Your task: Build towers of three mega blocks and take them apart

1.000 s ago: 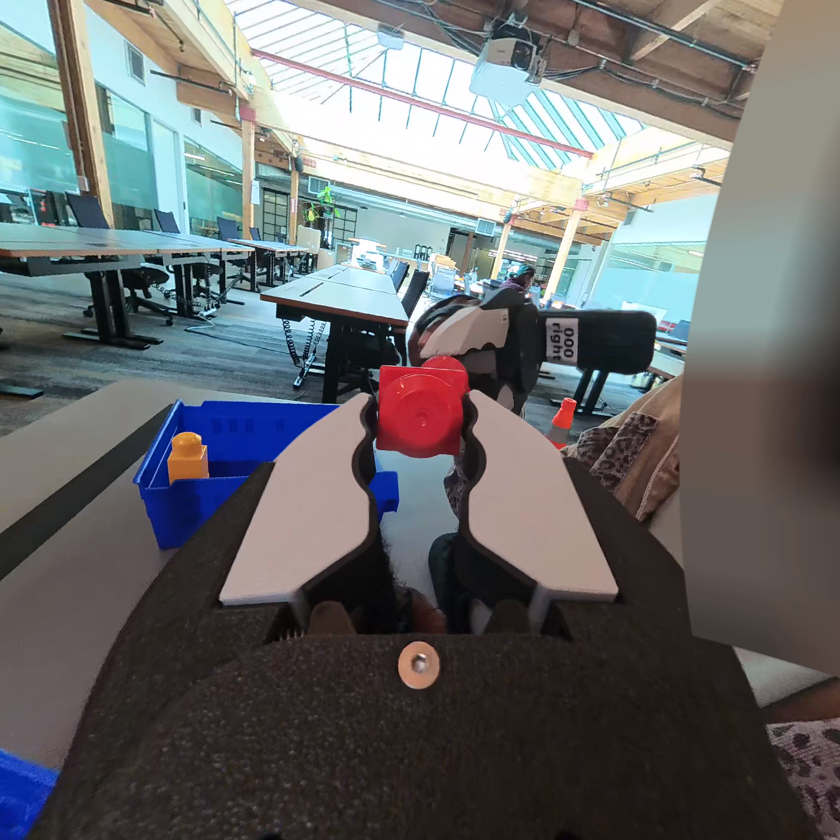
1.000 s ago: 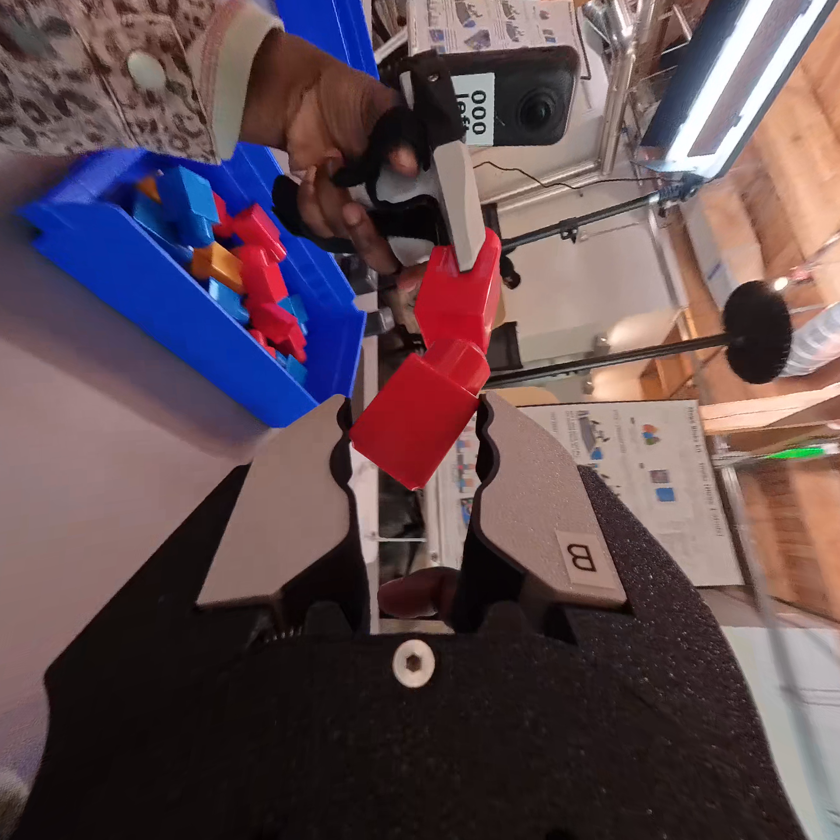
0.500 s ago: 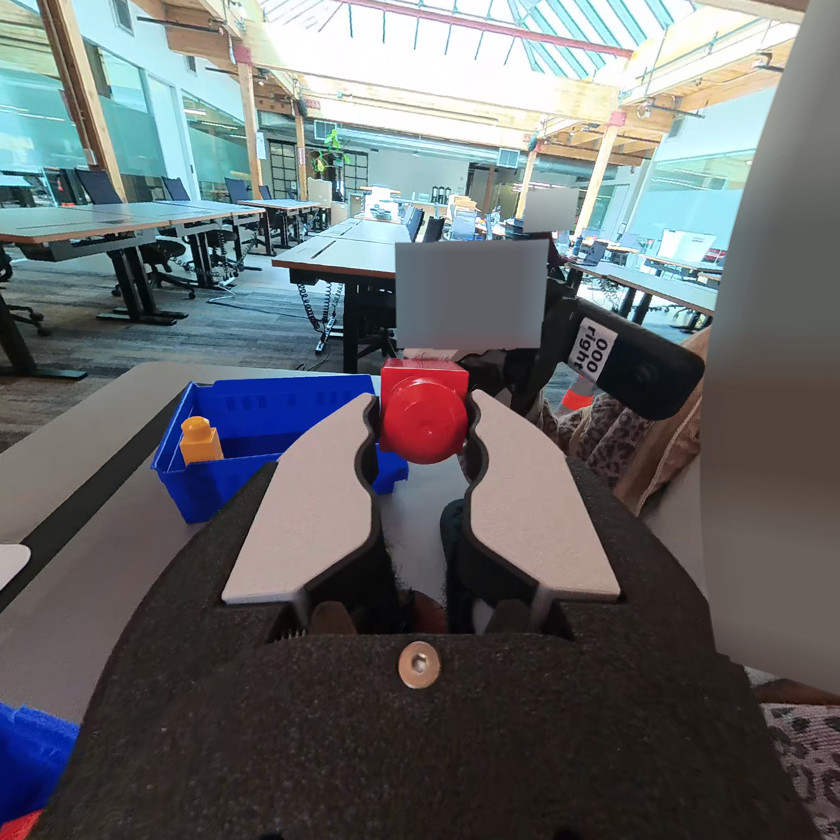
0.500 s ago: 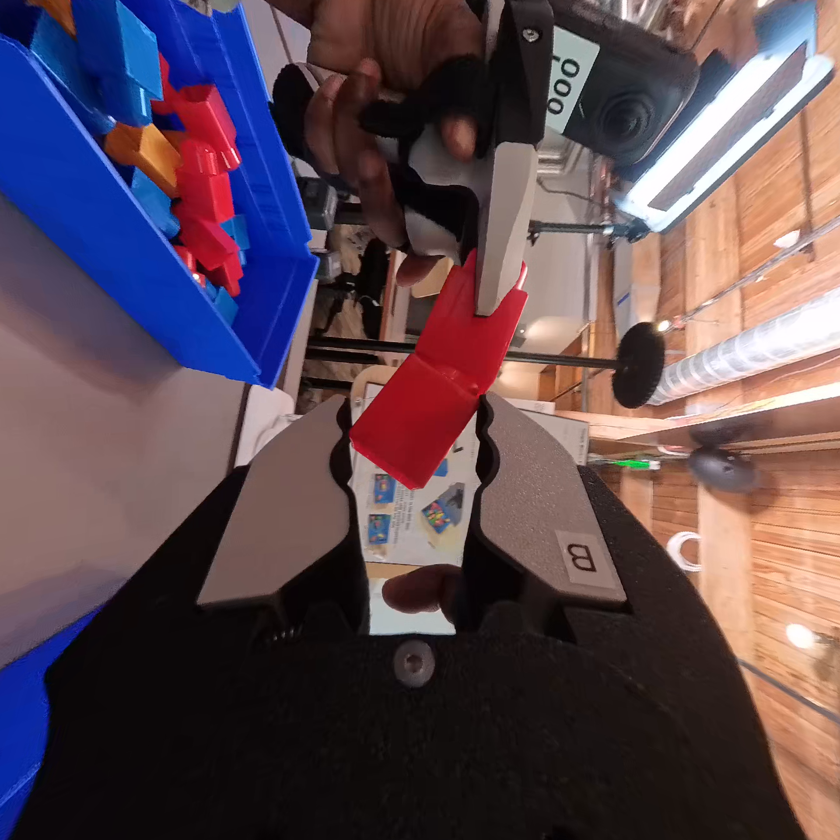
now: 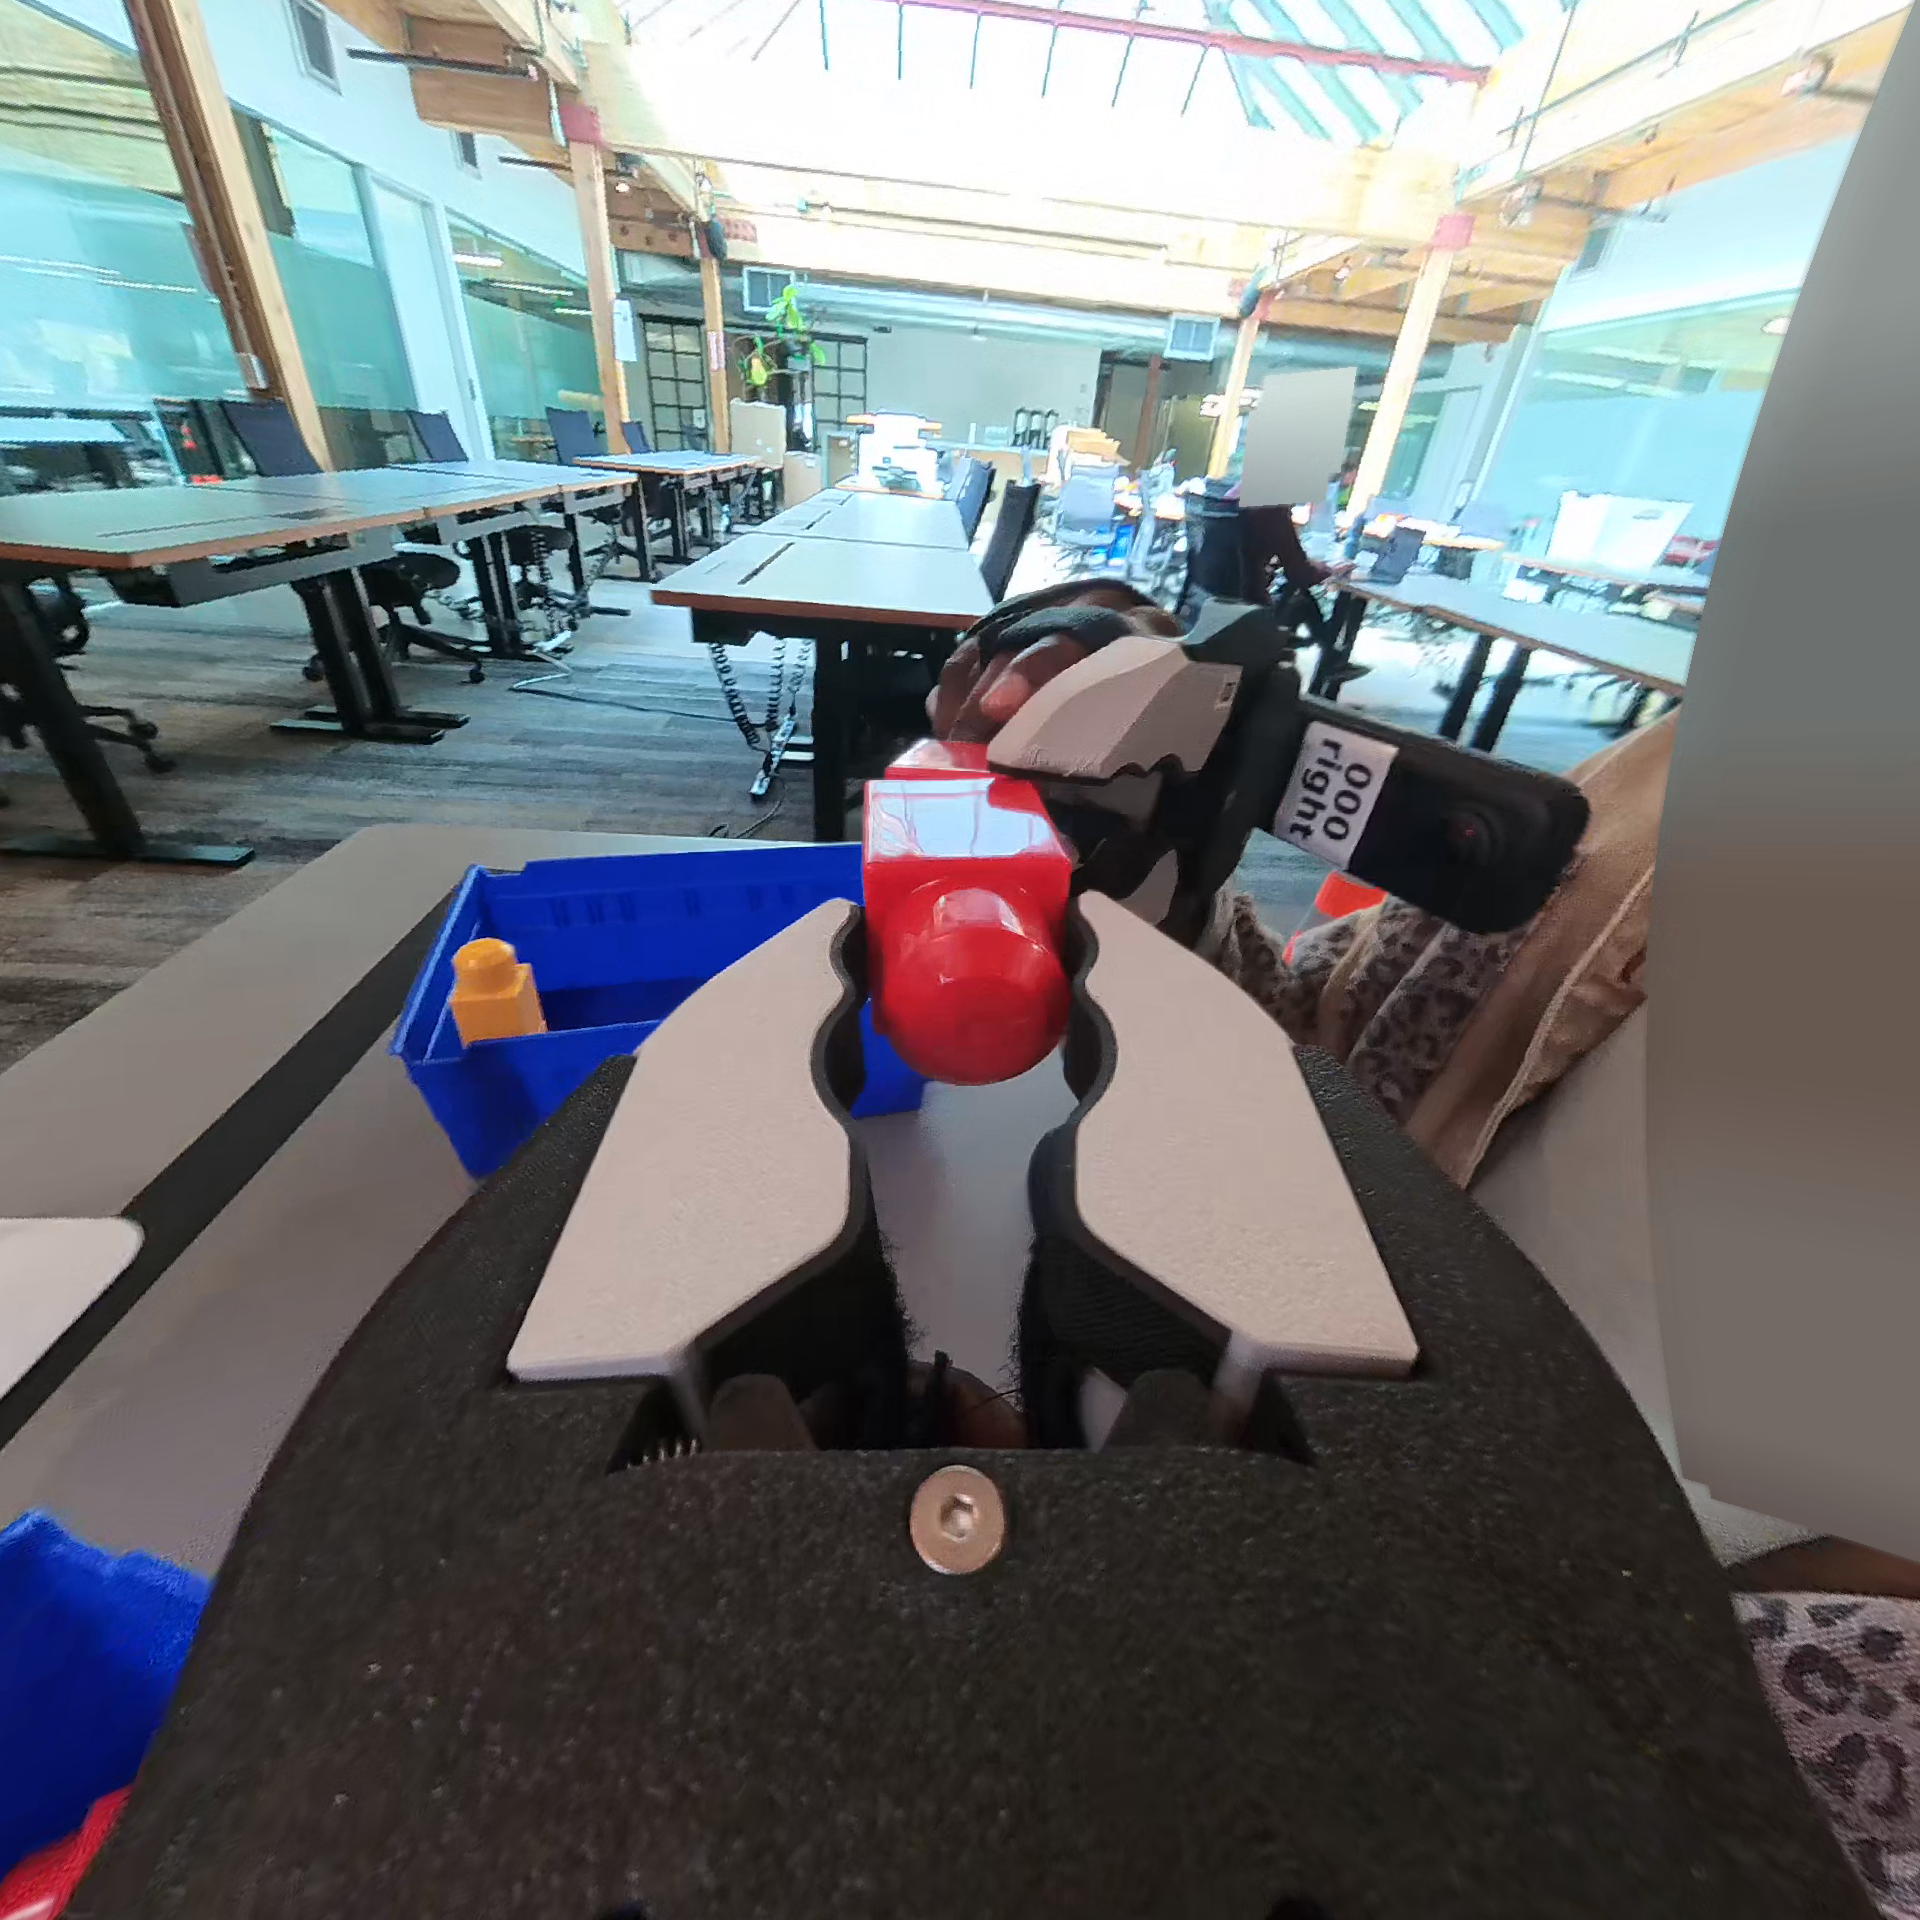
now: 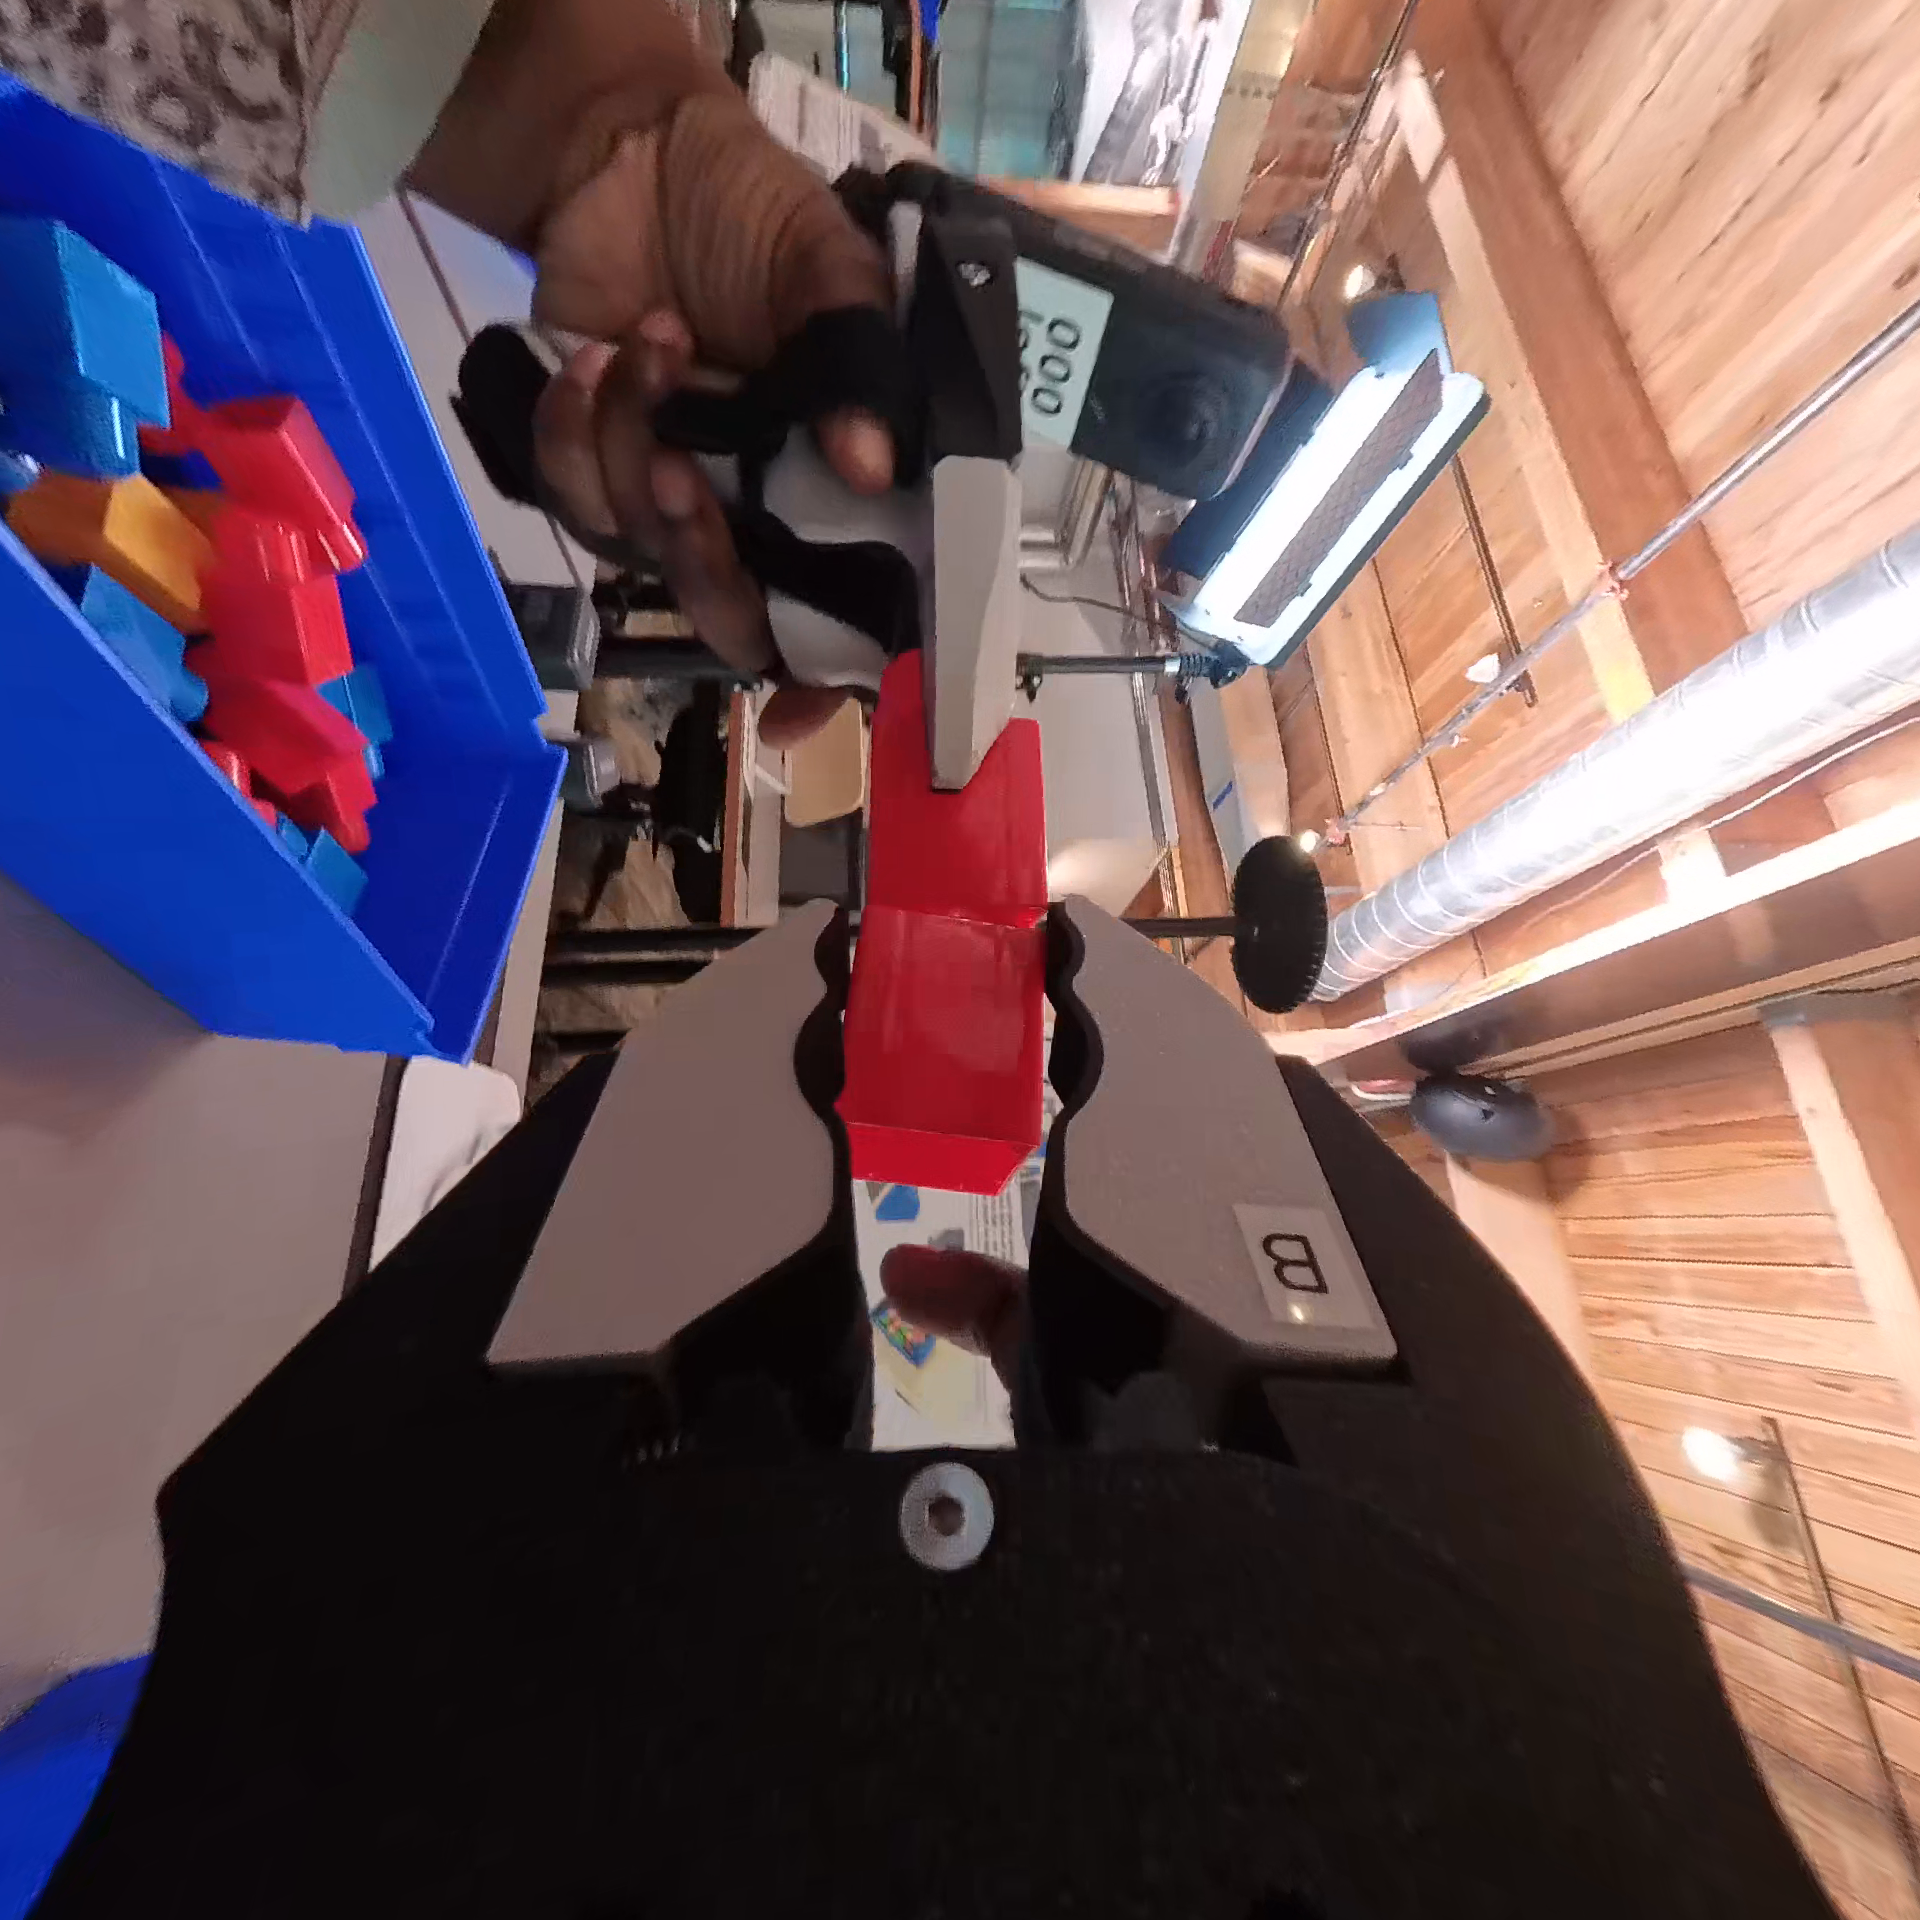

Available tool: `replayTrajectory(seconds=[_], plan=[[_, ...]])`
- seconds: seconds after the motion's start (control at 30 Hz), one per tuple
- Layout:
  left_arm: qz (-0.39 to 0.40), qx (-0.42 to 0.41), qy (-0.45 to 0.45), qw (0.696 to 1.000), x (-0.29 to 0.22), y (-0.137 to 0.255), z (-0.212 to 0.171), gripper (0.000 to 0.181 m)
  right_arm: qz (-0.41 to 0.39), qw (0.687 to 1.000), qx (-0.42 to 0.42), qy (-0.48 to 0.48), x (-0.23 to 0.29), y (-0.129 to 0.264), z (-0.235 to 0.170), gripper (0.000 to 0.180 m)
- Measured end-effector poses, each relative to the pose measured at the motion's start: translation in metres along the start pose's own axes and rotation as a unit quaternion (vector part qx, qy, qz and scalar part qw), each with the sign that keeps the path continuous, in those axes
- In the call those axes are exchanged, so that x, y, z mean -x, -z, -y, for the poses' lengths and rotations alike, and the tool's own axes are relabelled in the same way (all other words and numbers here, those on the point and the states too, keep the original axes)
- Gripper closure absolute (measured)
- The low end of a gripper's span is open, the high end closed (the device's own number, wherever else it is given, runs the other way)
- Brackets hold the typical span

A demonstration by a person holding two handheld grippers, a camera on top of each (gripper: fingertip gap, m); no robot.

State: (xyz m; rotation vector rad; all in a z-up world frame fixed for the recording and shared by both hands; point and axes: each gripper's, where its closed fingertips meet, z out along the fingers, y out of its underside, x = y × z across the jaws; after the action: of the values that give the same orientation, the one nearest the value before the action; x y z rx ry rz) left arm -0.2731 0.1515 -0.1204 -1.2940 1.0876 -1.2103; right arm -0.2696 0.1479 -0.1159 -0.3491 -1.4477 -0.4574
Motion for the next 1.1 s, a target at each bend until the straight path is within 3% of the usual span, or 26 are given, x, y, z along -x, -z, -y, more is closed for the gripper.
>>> replayTrajectory(seconds=[0.17,0.3,0.37,0.47,0.6,0.73,0.87,1.03,1.1], plan=[[-0.087,-0.041,0.029,0.995,-0.008,-0.004,0.004,0.146,-0.012,0.996,-0.076,-0.047,-0.007,0.007,0.013,0.145],[-0.116,-0.046,0.032,0.992,-0.013,-0.011,0.003,0.146,-0.007,0.991,-0.115,-0.075,-0.01,0.016,0.017,0.145],[-0.137,-0.045,0.038,0.989,-0.018,-0.015,0.003,0.146,0.005,0.987,-0.141,-0.078,-0.009,0.018,0.023,0.157],[-0.138,-0.072,0.056,0.986,-0.015,-0.018,0.011,0.146,-0.013,0.986,-0.133,-0.099,-0.016,0.019,0.017,0.157],[-0.144,-0.104,0.103,0.979,-0.002,-0.025,0.016,0.146,-0.094,0.962,-0.153,-0.205,-0.041,0.018,0.003,0.14],[-0.145,-0.154,0.152,0.965,0.017,-0.023,0.022,0.146,-0.077,0.926,-0.183,-0.322,-0.046,0.02,-0.009,0.124],[-0.127,-0.206,0.155,0.958,0.03,-0.009,0.032,0.146,-0.037,0.856,-0.195,-0.477,-0.051,0.021,-0.027,0.104],[-0.045,-0.282,0.066,0.956,0.04,0.017,0.049,0.146,0.077,0.676,-0.193,-0.707,-0.041,0.015,-0.055,0.095],[-0.019,-0.267,0.033,0.963,0.039,0.022,0.048,0.146,0.089,0.614,-0.212,-0.755,-0.042,0.015,-0.061,0.104]])
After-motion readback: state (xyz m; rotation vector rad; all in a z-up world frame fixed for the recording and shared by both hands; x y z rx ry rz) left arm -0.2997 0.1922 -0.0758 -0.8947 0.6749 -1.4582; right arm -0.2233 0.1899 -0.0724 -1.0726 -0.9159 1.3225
